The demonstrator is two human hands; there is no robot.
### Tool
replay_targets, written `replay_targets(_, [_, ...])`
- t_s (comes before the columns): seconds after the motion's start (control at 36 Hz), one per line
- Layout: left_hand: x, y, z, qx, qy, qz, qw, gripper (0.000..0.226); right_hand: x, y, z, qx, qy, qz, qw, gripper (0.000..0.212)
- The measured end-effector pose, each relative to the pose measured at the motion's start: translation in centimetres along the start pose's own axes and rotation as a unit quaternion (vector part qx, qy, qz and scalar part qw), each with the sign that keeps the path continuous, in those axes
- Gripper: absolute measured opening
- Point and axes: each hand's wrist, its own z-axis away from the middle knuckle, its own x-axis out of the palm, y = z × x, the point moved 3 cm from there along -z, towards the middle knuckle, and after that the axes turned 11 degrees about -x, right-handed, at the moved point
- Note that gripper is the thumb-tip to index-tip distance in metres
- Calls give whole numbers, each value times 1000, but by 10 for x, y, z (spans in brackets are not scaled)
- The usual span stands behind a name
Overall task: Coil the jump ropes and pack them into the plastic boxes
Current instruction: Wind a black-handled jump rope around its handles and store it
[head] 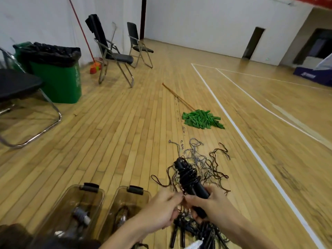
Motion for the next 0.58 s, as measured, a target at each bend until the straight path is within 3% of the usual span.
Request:
replay_targets(0.17, [-9,-8,-22,18,60,-203,977,20,6,35,-34,51,3,23,998,21])
replay_targets(0.28, [-14,-7,-30,29,109,-327,938,16,8,50,-47,65,-17,47,997,20])
replay_targets(0.44, [-8,-9,-40,47,139,-518,843,16,11,66,-58,82,-26,106,991,16])
replay_targets(0.58, [-1,-13,-52,56,136,-565,812,11,5,79,-60,104,-34,133,985,14])
